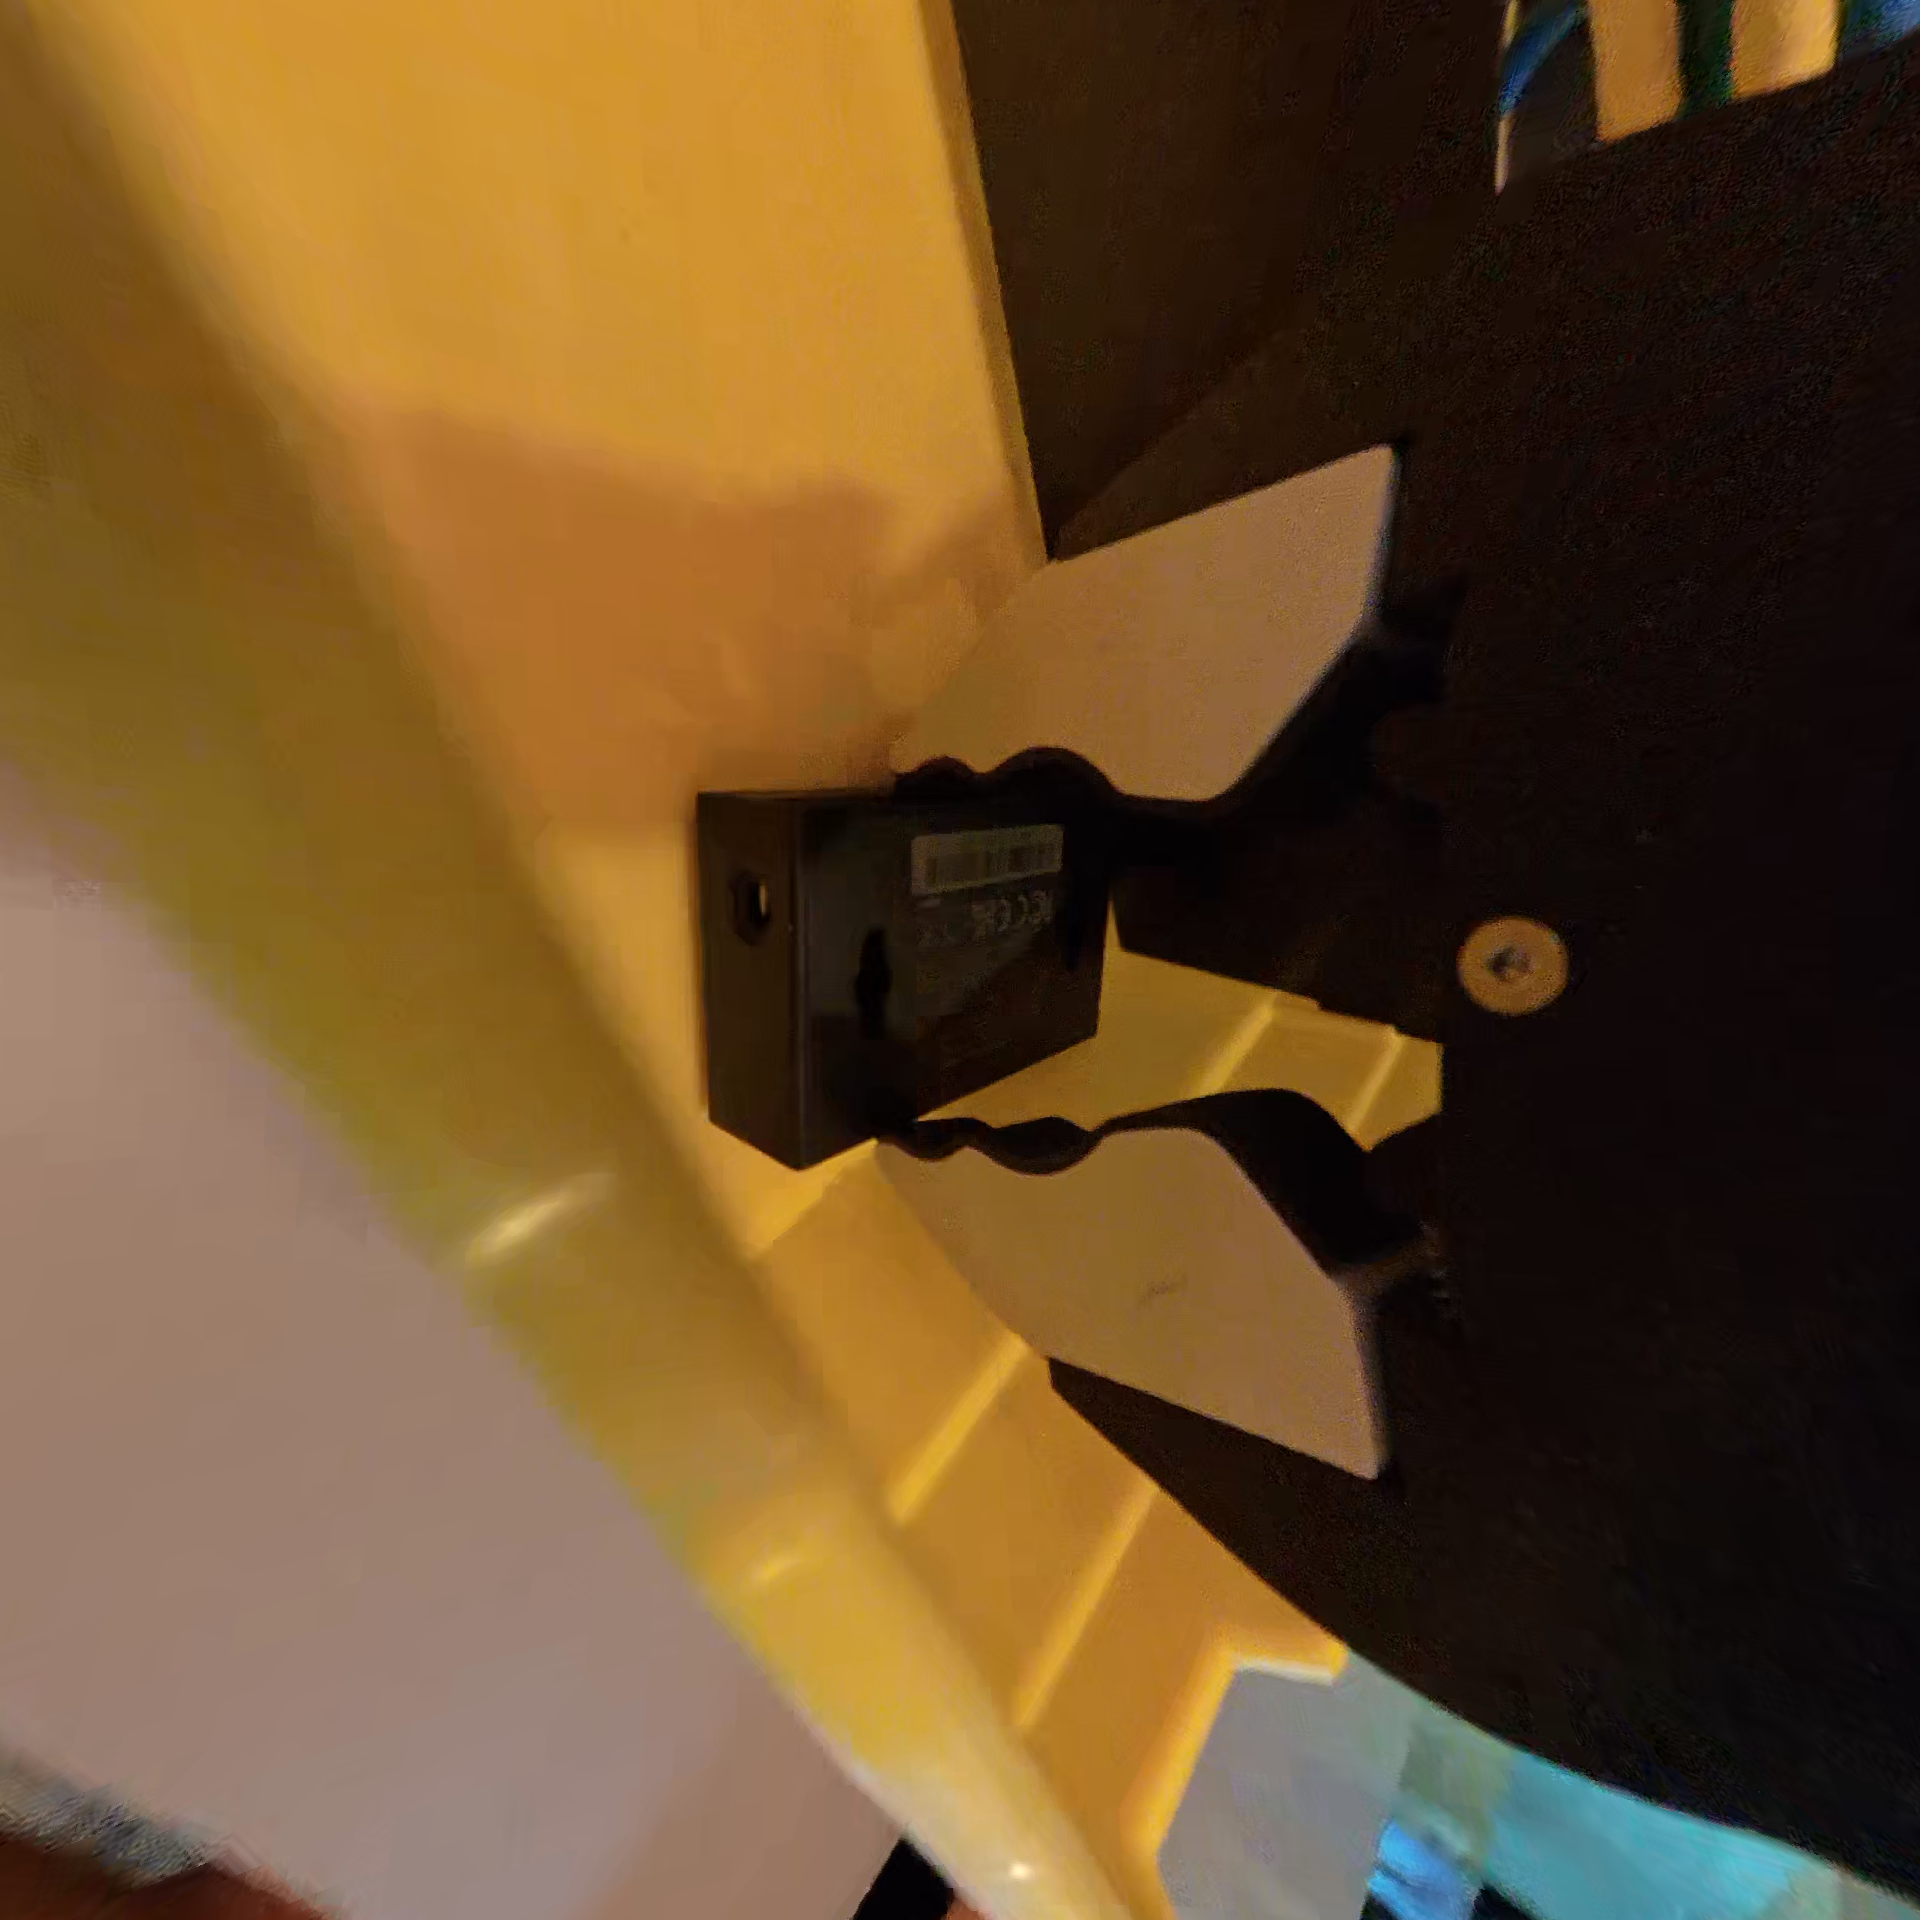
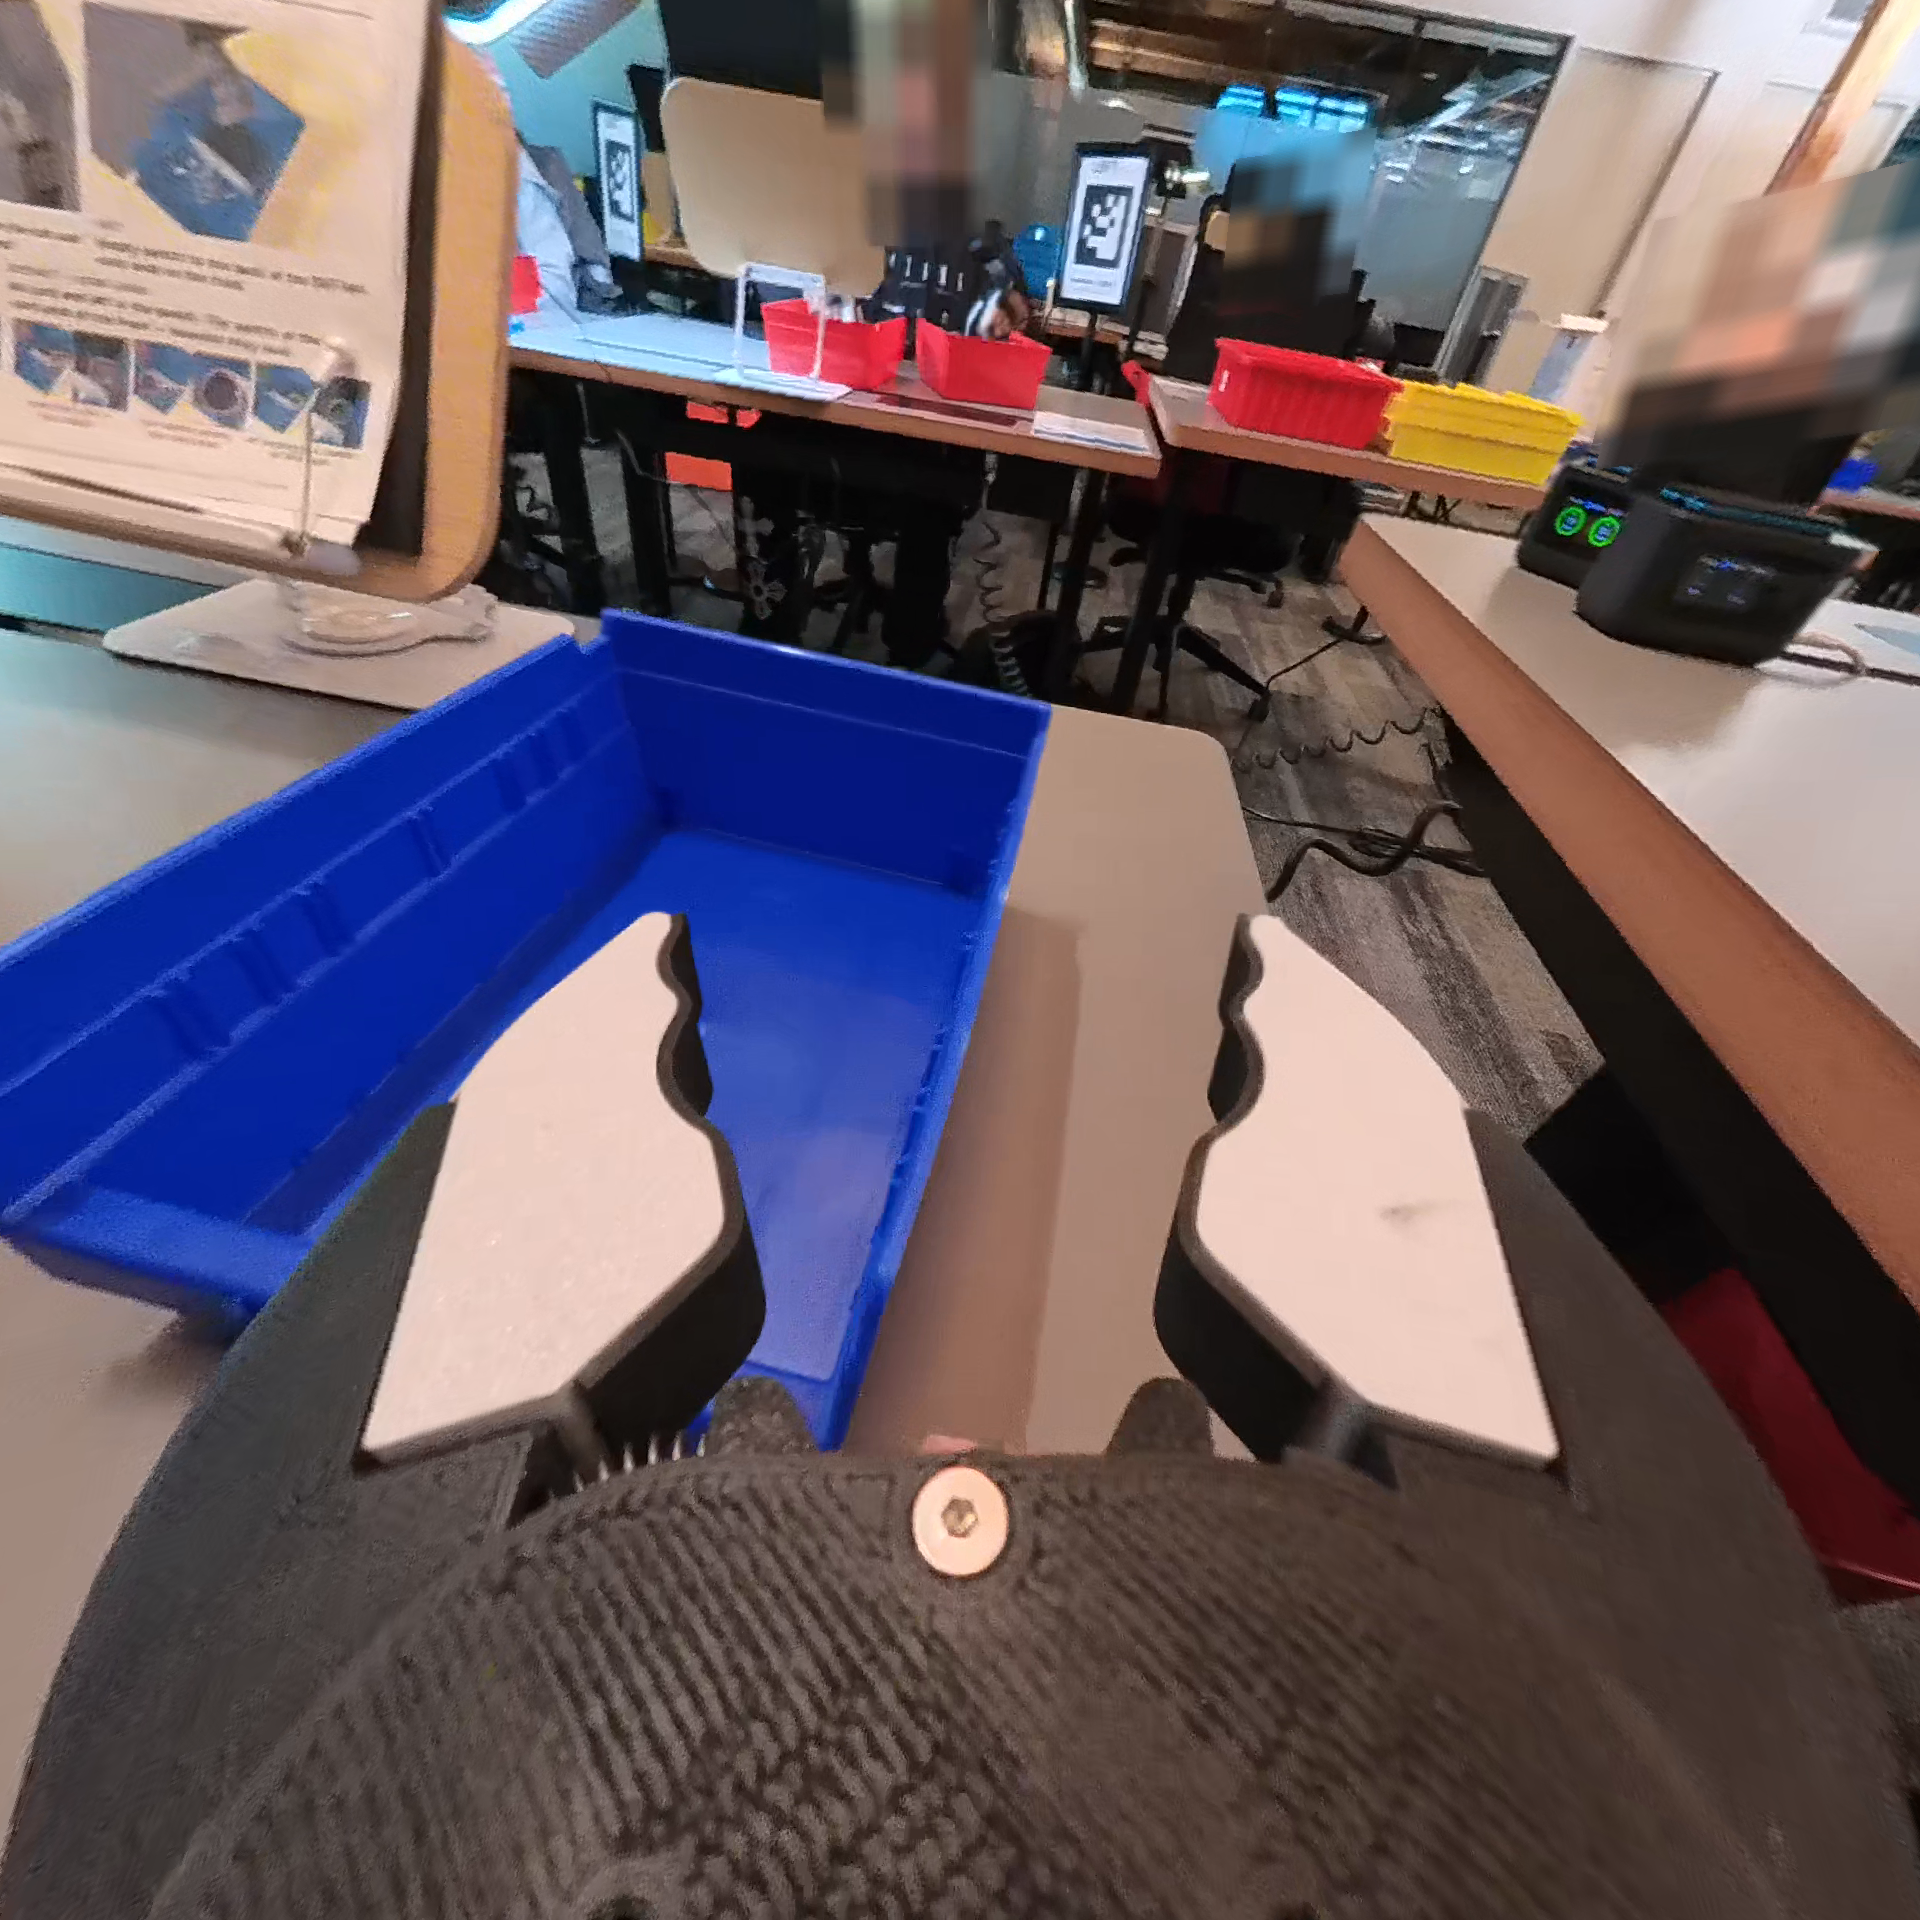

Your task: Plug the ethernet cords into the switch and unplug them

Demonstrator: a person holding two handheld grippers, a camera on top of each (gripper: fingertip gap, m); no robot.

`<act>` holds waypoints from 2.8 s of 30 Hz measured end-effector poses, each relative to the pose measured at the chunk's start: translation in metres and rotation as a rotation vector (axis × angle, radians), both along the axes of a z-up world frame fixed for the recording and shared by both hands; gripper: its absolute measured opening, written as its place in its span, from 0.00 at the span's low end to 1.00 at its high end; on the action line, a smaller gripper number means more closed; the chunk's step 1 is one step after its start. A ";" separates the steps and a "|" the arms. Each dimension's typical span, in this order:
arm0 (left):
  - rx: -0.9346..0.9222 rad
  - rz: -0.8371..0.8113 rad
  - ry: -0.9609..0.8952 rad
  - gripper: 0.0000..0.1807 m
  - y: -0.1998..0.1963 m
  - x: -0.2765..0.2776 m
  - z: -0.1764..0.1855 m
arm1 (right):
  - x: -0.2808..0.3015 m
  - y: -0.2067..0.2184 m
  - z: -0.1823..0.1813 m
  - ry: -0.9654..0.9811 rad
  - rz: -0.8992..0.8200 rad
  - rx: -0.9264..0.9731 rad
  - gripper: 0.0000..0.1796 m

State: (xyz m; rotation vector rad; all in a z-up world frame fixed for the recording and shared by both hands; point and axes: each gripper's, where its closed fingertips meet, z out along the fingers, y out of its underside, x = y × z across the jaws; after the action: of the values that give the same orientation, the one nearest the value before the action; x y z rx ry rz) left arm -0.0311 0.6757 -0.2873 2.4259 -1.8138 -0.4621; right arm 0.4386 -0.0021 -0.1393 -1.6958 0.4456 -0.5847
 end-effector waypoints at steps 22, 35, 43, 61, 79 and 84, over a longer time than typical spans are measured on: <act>-0.348 -0.783 -1.669 0.33 -0.372 0.138 0.249 | -0.261 0.173 0.042 -0.014 0.725 0.105 0.55; -0.646 -1.156 -2.259 0.32 -0.550 0.047 0.280 | -0.421 0.142 0.111 -0.500 0.953 0.328 0.41; -0.709 -1.190 -2.316 0.33 -0.563 0.036 0.286 | -0.438 0.140 0.112 -0.395 1.075 0.329 0.44; -0.700 -0.920 -1.559 0.40 -0.526 0.068 0.221 | -0.379 0.155 0.075 -1.107 0.770 -0.025 0.41; -0.623 -0.009 -1.906 0.16 -0.477 0.124 0.226 | -0.335 0.190 0.055 -0.355 0.711 0.241 0.50; -0.745 0.203 -1.990 0.16 -0.494 0.132 0.212 | -0.330 0.195 0.048 -0.454 0.621 0.215 0.57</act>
State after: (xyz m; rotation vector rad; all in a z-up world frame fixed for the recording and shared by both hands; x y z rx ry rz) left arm 0.1009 0.1815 -0.0756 1.9763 -1.0842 2.7609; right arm 0.1084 0.1929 -0.0914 -1.3413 -0.3295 -0.4203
